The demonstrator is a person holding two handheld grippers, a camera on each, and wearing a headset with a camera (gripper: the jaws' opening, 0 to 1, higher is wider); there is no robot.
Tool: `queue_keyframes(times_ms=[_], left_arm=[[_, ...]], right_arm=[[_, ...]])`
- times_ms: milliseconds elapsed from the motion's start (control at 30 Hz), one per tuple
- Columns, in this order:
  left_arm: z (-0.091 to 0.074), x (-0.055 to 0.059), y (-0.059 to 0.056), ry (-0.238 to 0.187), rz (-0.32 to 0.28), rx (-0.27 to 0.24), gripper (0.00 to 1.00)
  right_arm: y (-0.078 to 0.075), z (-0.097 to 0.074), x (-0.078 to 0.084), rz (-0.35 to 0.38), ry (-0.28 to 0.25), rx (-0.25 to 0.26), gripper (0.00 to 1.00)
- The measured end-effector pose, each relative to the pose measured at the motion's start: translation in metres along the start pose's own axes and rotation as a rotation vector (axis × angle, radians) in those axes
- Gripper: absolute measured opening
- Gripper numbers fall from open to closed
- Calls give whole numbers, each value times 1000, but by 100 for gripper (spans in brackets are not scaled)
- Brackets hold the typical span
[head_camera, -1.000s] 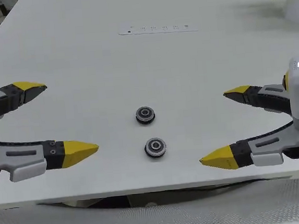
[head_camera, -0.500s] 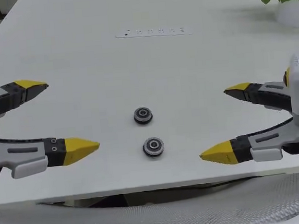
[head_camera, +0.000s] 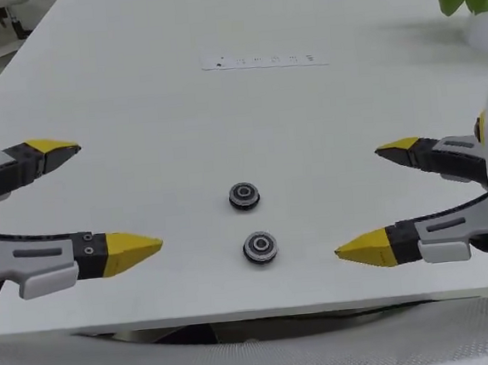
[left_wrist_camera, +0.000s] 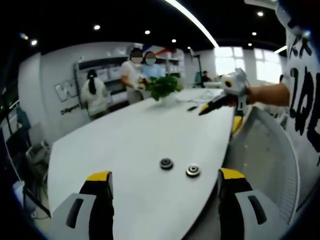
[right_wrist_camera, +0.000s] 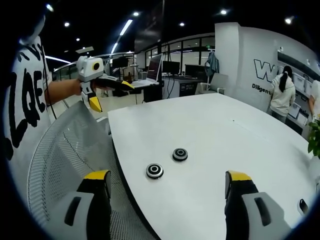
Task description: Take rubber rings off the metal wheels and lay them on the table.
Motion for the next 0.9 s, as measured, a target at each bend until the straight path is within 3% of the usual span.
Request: queue_keyframes(times_ms=[433, 900], left_arm=[[4, -7, 9, -7, -7, -9, 87], [15, -19, 22, -19, 34, 7, 85]], right_arm=[[-13, 1, -12, -19, -12, -9, 89], [-25, 7, -24, -56, -12, -21, 83]])
Point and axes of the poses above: the centre of the closed fingertips' face, and the gripper's own axes: z roughly forward along the fingers, y roughly to its left, x roughly out of its underside, the point moved 7 cm from there along -z, roughly backward along the fingers, and after that the axes turned 8 degrees about y, right-handed, at the moved point
